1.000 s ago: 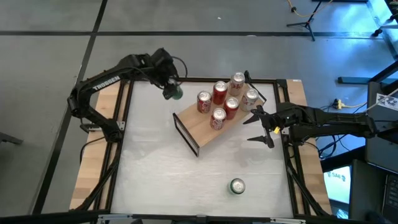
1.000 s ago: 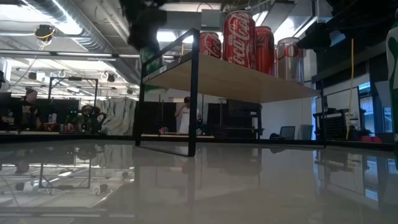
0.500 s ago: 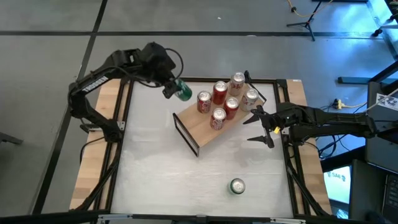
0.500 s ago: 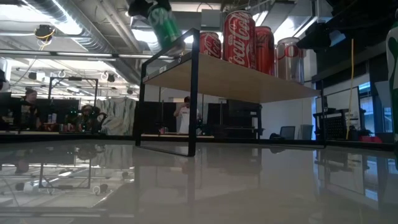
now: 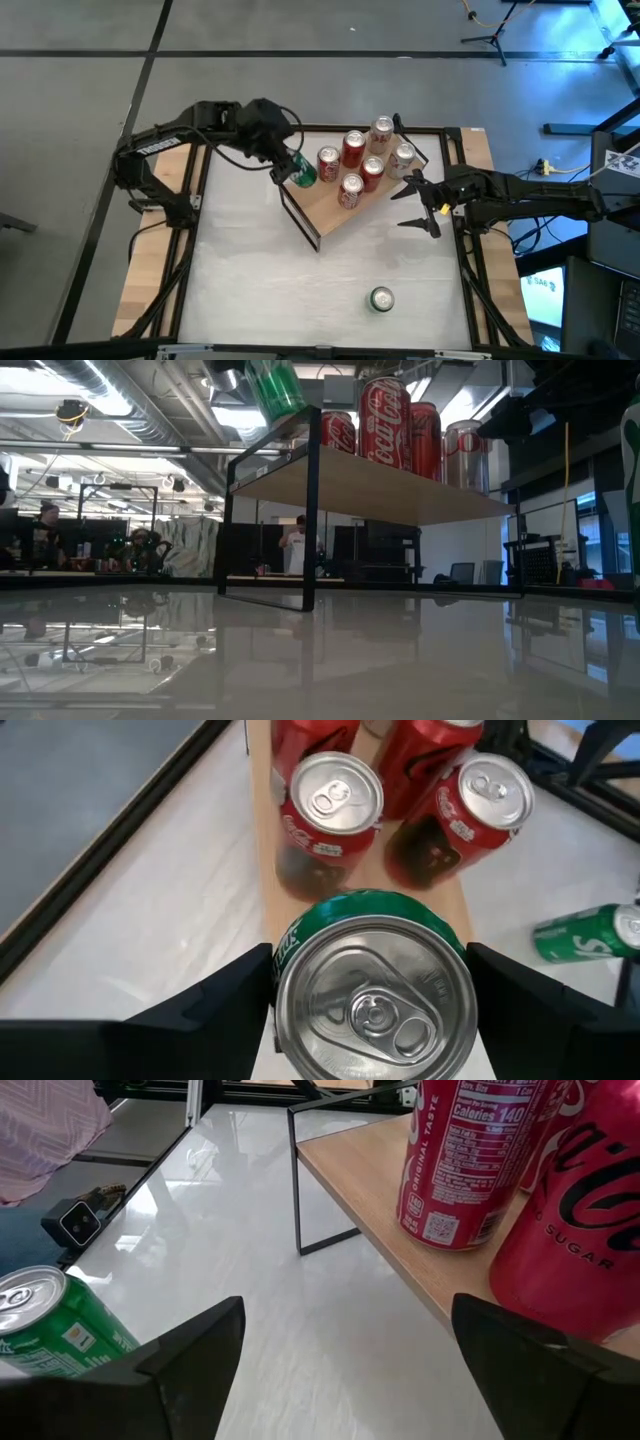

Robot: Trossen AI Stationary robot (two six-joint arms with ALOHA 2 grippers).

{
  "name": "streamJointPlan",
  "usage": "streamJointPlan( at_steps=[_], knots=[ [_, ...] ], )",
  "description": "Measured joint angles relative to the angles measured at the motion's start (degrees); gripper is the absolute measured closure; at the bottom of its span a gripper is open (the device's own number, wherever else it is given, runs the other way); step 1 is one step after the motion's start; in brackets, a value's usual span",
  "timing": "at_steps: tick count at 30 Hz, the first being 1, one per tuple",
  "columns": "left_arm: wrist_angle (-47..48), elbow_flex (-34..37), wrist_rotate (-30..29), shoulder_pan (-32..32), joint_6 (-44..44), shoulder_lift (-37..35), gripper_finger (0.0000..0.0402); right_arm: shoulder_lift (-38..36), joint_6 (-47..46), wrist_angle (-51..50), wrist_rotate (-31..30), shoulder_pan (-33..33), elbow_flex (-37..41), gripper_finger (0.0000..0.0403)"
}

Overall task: Place canned beverage on shelf
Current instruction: Put the top green soda can on the shelf

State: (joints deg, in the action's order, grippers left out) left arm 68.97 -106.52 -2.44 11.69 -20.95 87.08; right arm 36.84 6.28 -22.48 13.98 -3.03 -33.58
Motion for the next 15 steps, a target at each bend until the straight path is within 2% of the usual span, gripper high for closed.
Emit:
streamJointPlan(
  at_steps=[15],
  knots=[
    [2.64,0.02,0.48,-1.58,-1.41,7.64,0.0123,0.04,0.00,-0.48,0.02,0.02,0.00,0.0054]
  ],
)
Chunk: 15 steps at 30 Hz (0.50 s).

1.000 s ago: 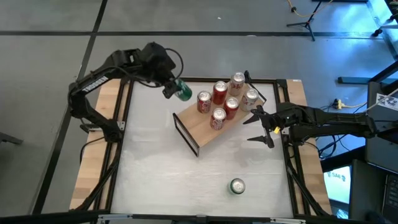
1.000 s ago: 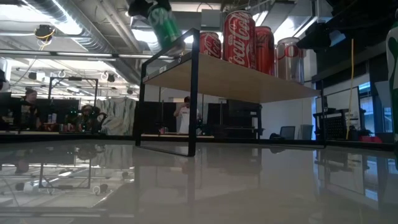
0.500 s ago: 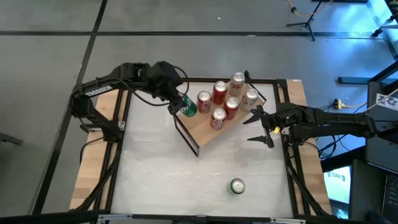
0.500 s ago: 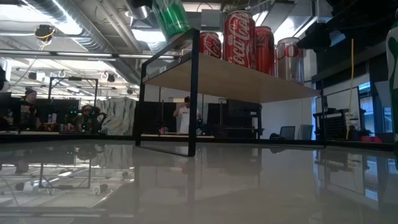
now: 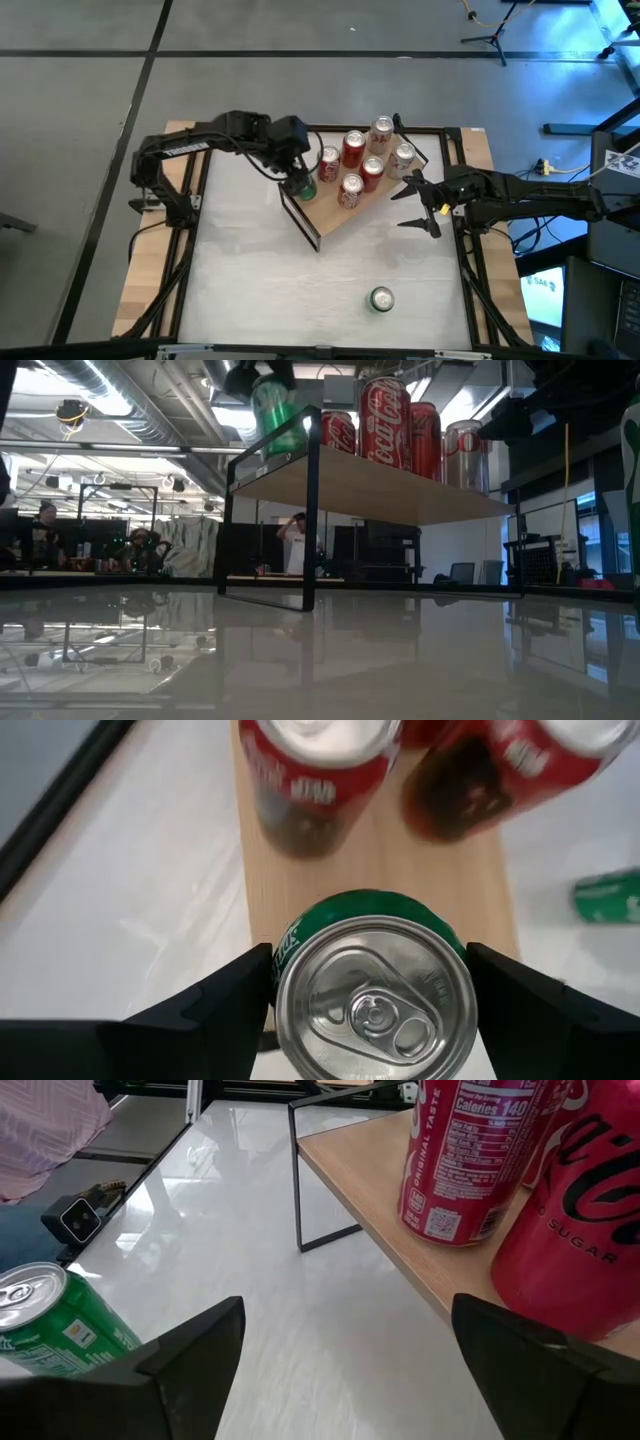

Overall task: Place canned beverage on shelf
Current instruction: Put the top green soda can on the shelf

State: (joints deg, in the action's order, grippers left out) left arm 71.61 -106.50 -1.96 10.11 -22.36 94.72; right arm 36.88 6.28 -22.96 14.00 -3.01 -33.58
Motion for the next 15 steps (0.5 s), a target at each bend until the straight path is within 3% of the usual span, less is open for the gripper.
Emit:
streamJointPlan(
  at_steps=[15],
  knots=[
    [2.33,0.04,-3.30,0.11,-1.18,0.70,0.0123,0.00,0.00,0.00,0.00,-0.02,0.00,0.0054]
  ],
)
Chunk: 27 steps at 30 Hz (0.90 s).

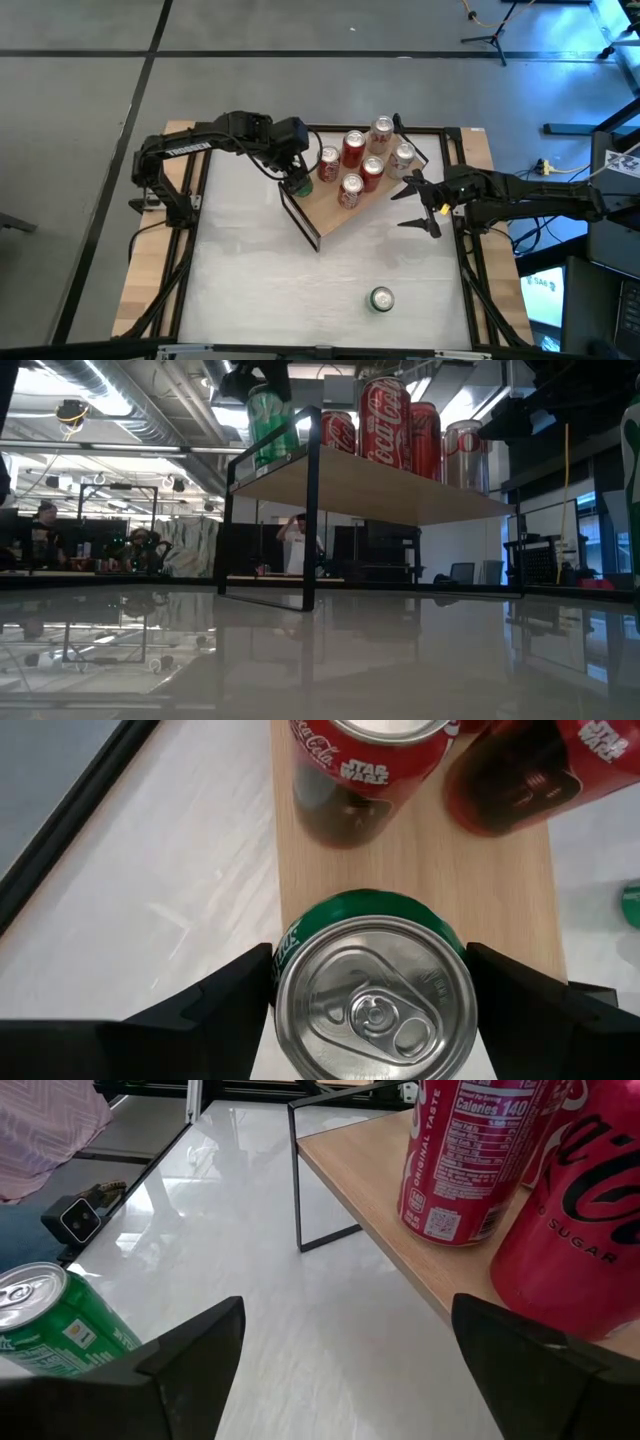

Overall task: Place canned beverage on shelf
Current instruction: Put the top green soda can on the shelf

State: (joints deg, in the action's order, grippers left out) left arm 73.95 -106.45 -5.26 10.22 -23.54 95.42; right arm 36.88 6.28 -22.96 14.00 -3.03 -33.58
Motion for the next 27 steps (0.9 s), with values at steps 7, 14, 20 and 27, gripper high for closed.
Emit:
streamJointPlan(
  at_steps=[7,14,20,27],
  knots=[
    [-0.30,0.00,0.00,0.00,-1.63,0.11,0.0123,0.00,0.00,0.02,0.01,0.00,0.00,0.0054],
    [-1.91,-0.09,-0.11,0.00,-1.80,1.51,0.0123,0.00,0.00,0.02,0.02,0.00,0.00,0.0054],
    [-1.88,-0.13,-0.11,-0.02,-1.45,1.79,0.0123,-0.02,0.00,0.00,0.02,0.00,0.00,0.0054],
    [-1.77,-0.13,-0.11,-0.17,-1.41,1.82,0.0123,0.00,0.01,-0.07,0.02,0.01,0.00,0.0054]
  ],
)
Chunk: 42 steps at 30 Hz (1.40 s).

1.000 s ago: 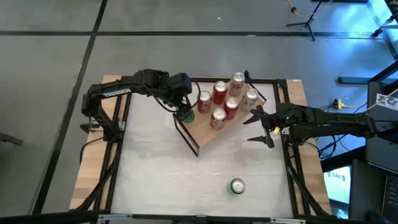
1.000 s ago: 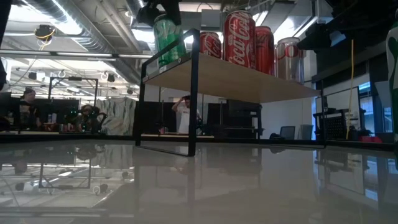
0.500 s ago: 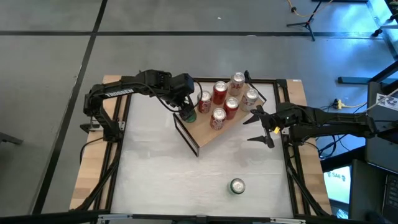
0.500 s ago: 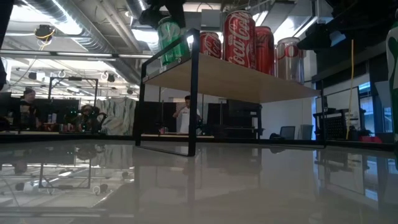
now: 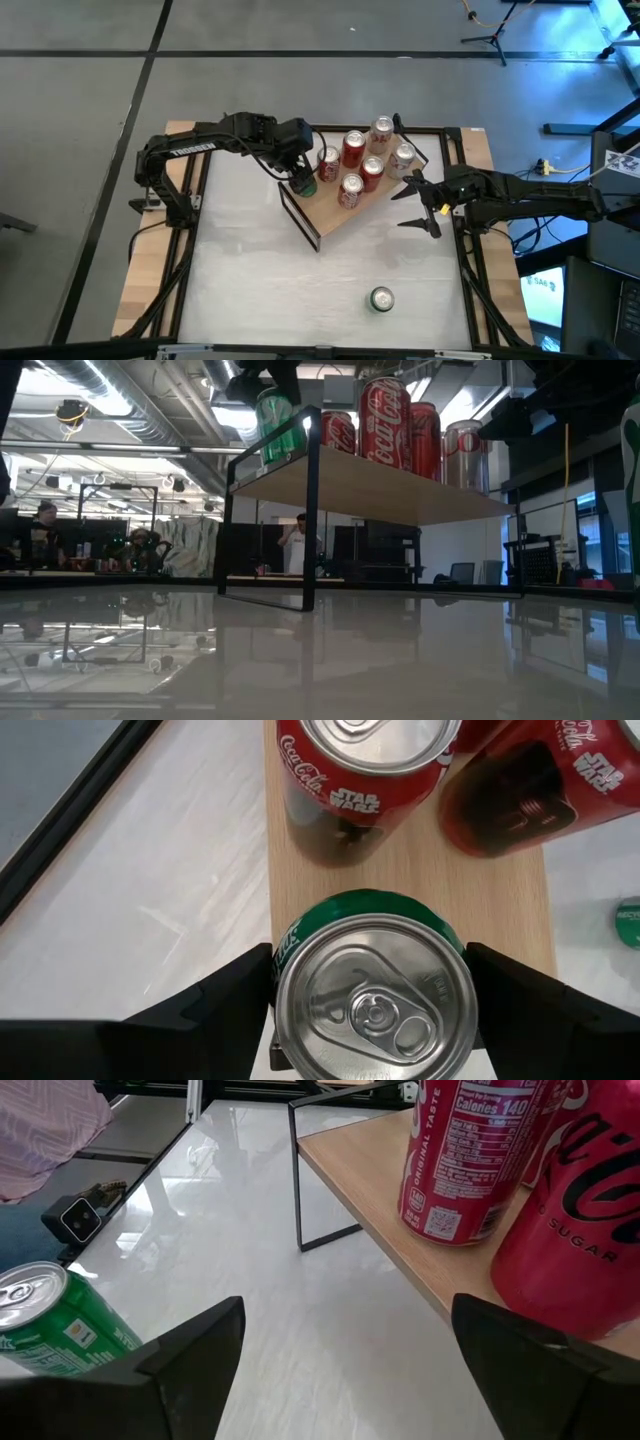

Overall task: Place canned beverage on shelf
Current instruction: Put the top green soda can on the shelf

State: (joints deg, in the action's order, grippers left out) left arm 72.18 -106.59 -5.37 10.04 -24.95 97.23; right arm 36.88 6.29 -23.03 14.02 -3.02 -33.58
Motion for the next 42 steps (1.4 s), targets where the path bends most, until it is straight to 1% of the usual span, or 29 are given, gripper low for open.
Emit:
streamJointPlan(
  at_steps=[8,30,42],
  knots=[
    [0.16,0.00,0.07,0.00,-0.02,0.06,0.0120,-0.02,-0.01,-0.07,0.00,0.01,0.00,0.0054],
    [0.65,0.24,0.30,-0.01,0.07,0.34,0.0059,-0.01,-0.01,-0.09,0.00,-0.01,0.00,0.0054],
    [0.35,0.22,0.13,-0.02,0.02,0.28,0.0057,0.00,-0.01,-0.09,0.00,-0.01,0.00,0.0054]
  ],
)
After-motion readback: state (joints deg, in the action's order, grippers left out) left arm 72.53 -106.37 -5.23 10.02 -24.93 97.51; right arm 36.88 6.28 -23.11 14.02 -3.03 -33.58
